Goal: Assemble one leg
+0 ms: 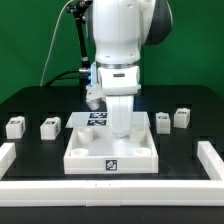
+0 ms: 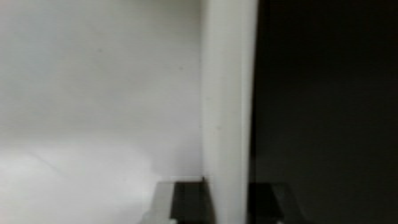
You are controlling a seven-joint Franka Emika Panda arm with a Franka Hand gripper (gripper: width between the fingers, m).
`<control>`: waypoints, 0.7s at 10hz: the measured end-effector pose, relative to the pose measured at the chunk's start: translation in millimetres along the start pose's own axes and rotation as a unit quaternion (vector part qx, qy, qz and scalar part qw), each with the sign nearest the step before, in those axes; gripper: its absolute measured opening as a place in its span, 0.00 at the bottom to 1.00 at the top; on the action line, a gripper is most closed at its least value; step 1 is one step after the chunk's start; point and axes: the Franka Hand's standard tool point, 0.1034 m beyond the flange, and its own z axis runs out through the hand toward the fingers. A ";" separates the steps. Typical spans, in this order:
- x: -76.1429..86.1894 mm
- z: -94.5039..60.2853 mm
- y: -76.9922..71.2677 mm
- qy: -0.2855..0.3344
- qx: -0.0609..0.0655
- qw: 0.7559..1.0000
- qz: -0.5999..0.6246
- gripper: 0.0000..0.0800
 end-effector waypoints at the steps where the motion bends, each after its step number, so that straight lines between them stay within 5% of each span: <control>1: 17.9 -2.2 14.8 0.003 -0.003 1.000 0.007 0.09; 4: 43.6 -4.4 51.2 0.009 -0.018 1.000 0.004 0.09; 7: 67.9 -5.3 63.4 0.012 -0.022 1.000 0.017 0.09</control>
Offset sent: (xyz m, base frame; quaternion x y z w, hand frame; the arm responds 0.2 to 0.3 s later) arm 0.0423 0.0217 -0.0073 -0.0054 -0.0128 -0.0007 0.9999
